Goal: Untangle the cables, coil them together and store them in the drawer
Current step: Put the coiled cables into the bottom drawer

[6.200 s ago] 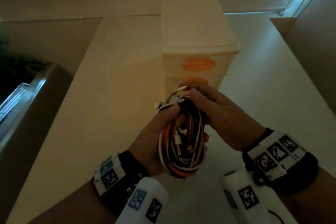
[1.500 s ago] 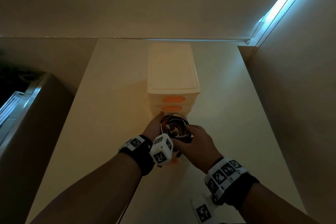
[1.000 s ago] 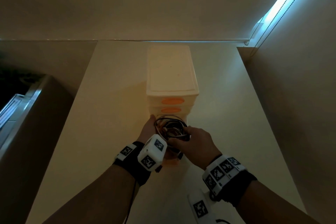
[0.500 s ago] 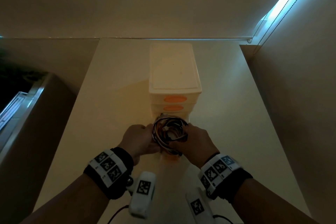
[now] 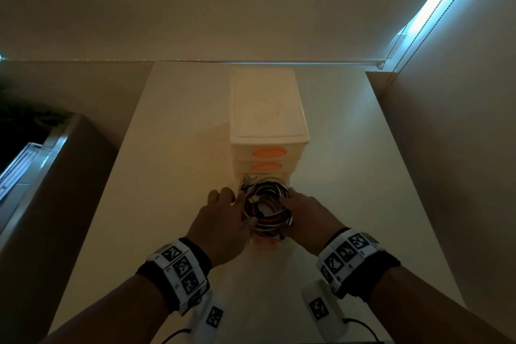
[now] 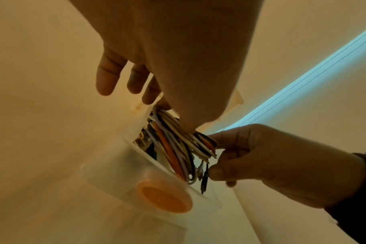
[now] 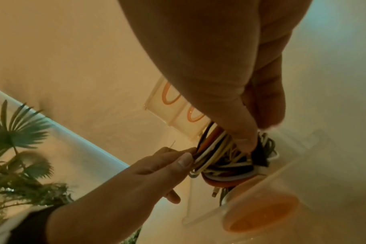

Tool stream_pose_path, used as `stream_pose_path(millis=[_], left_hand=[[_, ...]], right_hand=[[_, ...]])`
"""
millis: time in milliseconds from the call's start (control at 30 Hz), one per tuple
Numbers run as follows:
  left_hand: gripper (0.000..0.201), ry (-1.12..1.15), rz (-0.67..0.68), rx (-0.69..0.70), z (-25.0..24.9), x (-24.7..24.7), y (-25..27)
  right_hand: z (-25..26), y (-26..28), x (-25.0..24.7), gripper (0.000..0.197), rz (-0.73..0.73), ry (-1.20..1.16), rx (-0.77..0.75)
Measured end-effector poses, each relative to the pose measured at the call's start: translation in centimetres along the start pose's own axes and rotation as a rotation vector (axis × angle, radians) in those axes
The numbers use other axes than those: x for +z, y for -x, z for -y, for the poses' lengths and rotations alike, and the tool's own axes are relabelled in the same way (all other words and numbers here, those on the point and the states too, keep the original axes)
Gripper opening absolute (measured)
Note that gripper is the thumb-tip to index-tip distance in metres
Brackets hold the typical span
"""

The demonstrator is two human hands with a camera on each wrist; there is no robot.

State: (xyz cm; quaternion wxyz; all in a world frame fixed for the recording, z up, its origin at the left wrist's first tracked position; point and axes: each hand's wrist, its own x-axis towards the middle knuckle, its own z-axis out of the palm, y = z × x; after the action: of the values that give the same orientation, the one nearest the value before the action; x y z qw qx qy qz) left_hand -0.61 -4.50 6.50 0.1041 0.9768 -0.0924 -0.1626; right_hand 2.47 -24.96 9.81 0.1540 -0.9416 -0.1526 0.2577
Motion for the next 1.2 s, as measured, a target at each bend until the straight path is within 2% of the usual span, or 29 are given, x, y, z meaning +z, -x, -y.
stream_pose_path(millis=[67, 167, 300, 433, 533, 700, 800, 900, 1067, 1200], left_hand=[[0.103, -0.021, 0.058, -0.023, -0.1, 0.2, 0.0], [0.098, 0.122, 0.107, -0.085, -0.4, 1.0, -0.2], [0.097, 0.285, 0.036, -0.112, -0.5, 2.9, -0.4], [0.093, 0.331, -0.008, -0.116, -0.5, 3.7, -0.5], [0.091, 0.33, -0.01, -0.121, -0.6, 3.7, -0.5], [0.088, 0.394, -0.054, -0.134, -0.7, 4.4, -1.0], [0.088, 0.398, -0.067, -0.126, -0.4, 4.6, -1.8], [0.088, 0.367, -0.05, -0.126, -0.4, 4.4, -2.0], [0.091, 0.36, 0.001, -0.12, -0.6, 4.3, -1.8], [0.093, 0.327, 0.046, -0.123, -1.5, 4.2, -1.6]], right_hand=[[-0.8, -0.6, 0.4, 0.043, -0.095, 0.13, -0.04], [-2.1, -0.6, 1.3, 0.06, -0.171, 0.245, -0.052], [-3.0, 0.3, 2.4, 0.091, -0.047, -0.008, -0.115], [-3.8, 0.7, 2.2, 0.1, 0.049, -0.095, -0.163], [-4.3, 0.3, 2.5, 0.094, 0.005, -0.162, -0.182], [-3.8, -0.3, 4.4, 0.074, -0.211, -0.192, -0.16], [-2.9, -0.5, 4.7, 0.065, -0.273, -0.191, -0.128], [-3.0, -0.6, 4.4, 0.059, -0.262, -0.167, -0.116], [-4.2, -0.2, 4.3, 0.071, -0.13, -0.187, -0.151], [-3.6, -0.7, 5.8, 0.06, -0.199, -0.149, -0.129]])
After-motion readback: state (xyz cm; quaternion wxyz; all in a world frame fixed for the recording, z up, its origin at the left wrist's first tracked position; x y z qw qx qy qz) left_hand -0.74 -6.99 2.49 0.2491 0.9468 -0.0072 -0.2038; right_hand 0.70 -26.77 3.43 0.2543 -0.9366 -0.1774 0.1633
